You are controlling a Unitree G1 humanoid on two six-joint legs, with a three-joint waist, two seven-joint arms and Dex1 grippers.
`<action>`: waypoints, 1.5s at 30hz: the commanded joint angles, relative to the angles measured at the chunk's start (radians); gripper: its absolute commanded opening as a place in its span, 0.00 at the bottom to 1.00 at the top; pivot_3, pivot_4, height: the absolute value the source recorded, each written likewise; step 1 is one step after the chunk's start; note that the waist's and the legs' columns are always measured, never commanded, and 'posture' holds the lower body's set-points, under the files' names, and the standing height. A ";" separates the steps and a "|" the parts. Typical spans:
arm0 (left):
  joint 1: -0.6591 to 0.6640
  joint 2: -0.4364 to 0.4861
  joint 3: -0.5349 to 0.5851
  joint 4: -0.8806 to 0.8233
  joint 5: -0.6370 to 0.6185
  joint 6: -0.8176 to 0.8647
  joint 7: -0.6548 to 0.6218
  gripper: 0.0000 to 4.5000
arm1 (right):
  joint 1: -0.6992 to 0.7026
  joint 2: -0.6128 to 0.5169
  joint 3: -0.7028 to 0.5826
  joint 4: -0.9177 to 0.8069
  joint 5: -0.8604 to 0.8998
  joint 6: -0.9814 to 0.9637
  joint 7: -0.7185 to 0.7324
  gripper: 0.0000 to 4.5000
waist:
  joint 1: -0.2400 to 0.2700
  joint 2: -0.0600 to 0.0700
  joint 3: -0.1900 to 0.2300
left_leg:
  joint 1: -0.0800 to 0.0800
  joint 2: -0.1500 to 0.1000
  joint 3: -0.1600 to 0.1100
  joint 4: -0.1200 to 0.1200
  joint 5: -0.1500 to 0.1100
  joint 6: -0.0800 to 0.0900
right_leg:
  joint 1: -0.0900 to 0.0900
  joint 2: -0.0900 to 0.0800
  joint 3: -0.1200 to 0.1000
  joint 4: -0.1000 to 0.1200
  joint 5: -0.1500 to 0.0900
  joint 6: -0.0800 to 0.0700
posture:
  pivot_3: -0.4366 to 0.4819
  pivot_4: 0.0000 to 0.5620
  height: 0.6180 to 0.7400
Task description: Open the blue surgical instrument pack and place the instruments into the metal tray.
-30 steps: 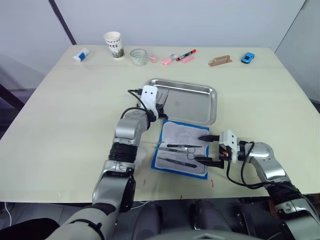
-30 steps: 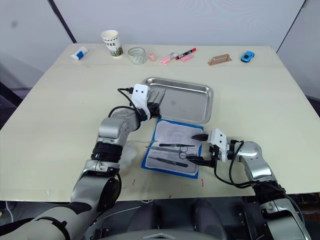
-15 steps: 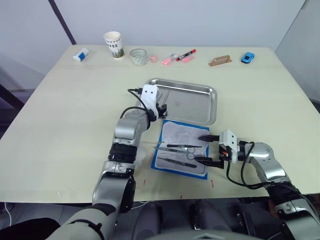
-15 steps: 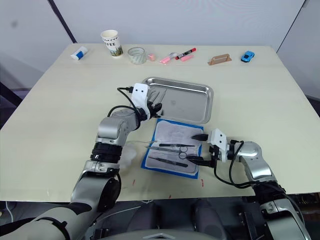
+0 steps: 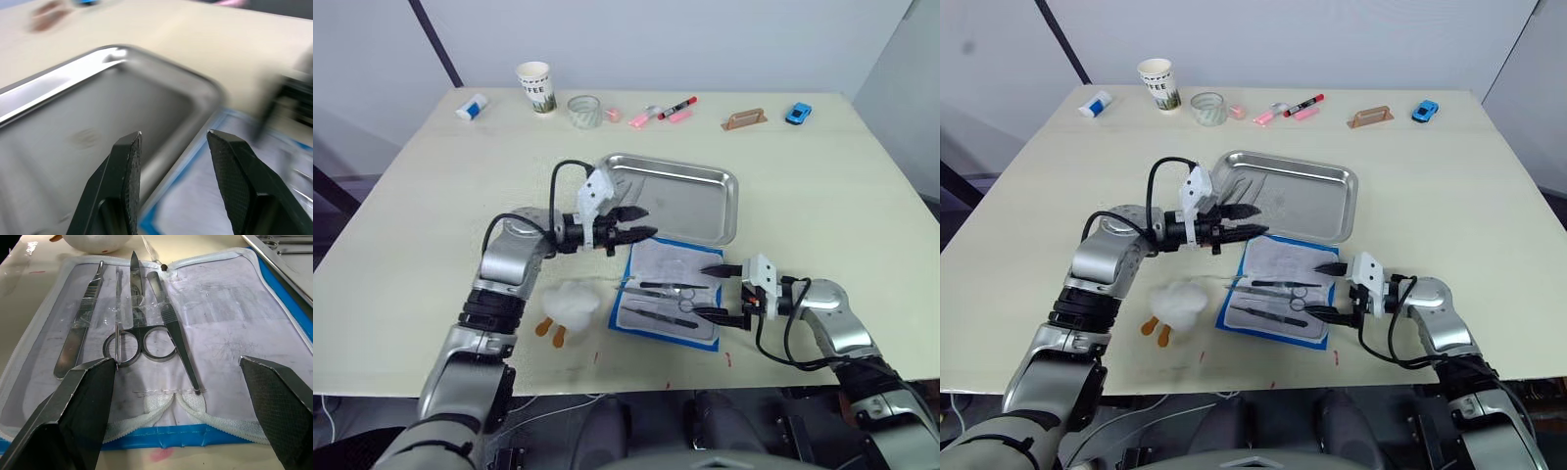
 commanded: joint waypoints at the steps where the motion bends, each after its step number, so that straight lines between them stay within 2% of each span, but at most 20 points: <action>1: -0.015 0.038 -0.054 0.065 0.025 -0.128 -0.163 0.50 | 0.042 0.010 0.066 0.081 -0.053 0.047 -0.004 0.98 | 0.000 0.000 0.000 | 0.000 0.000 0.000 0.000 0.000 0.000 | 0.000 0.001 0.000 0.000 0.000 0.000 | 0.48 0.27 0.88; 6: -0.021 0.064 -0.132 0.166 0.085 -0.279 -0.313 0.50 | 0.043 0.007 0.063 0.076 -0.053 0.050 -0.005 0.98 | 0.000 0.000 0.000 | 0.000 0.000 0.000 0.000 0.000 0.000 | -0.001 0.001 0.000 0.000 0.000 0.000 | 0.48 0.27 0.88; 12: -0.061 0.043 -0.166 0.292 0.149 -0.409 -0.358 0.50 | 0.045 0.005 0.062 0.074 -0.053 0.051 -0.008 0.98 | 0.001 0.000 0.000 | -0.001 0.000 0.000 0.000 0.000 0.001 | -0.001 0.001 0.000 0.000 0.000 0.000 | 0.48 0.27 0.88; 23: -0.111 -0.017 -0.164 0.422 0.190 -0.485 -0.333 0.50 | 0.048 -0.002 0.060 0.068 -0.053 0.053 -0.009 0.98 | 0.001 0.000 0.000 | -0.001 0.000 0.000 0.000 0.000 0.001 | -0.001 0.001 0.000 0.000 0.000 0.000 | 0.48 0.27 0.88; 36: -0.087 -0.012 -0.185 0.420 0.214 -0.505 -0.369 0.50 | 0.042 0.000 0.061 0.069 -0.054 0.054 -0.009 0.98 | 0.001 0.000 0.000 | -0.001 0.000 -0.001 0.000 0.000 0.001 | -0.001 0.002 0.000 0.000 0.000 0.000 | 0.48 0.27 0.88; 40: -0.078 -0.018 -0.185 0.404 0.209 -0.495 -0.372 0.29 | 0.039 0.002 0.062 0.072 -0.054 0.054 -0.009 0.98 | 0.001 0.000 0.000 | -0.001 0.000 0.000 0.000 0.000 0.001 | -0.001 0.002 0.000 0.000 0.000 0.000 | 0.48 0.27 0.88; 41: -0.078 -0.018 -0.184 0.399 0.206 -0.490 -0.376 0.15 | 0.038 0.003 0.062 0.073 -0.054 0.053 -0.009 0.98 | 0.001 0.000 0.000 | -0.001 0.000 0.000 0.000 0.000 0.001 | -0.001 0.002 0.000 0.000 0.000 0.000 | 0.48 0.27 0.88; 43: -0.079 -0.018 -0.182 0.395 0.203 -0.485 -0.381 0.03 | 0.036 0.004 0.062 0.076 -0.055 0.052 -0.009 0.98 | 0.001 0.000 0.000 | -0.001 0.000 -0.001 0.000 0.000 0.001 | -0.001 0.002 0.000 0.000 0.000 0.000 | 0.48 0.27 0.88; 45: -0.081 -0.019 -0.181 0.395 0.204 -0.485 -0.382 0.03 | 0.035 0.005 0.062 0.079 -0.055 0.051 -0.009 0.98 | 0.001 0.000 0.000 | -0.001 0.000 -0.001 0.000 0.000 0.001 | -0.001 0.002 0.000 0.000 0.000 0.000 | 0.48 0.27 0.88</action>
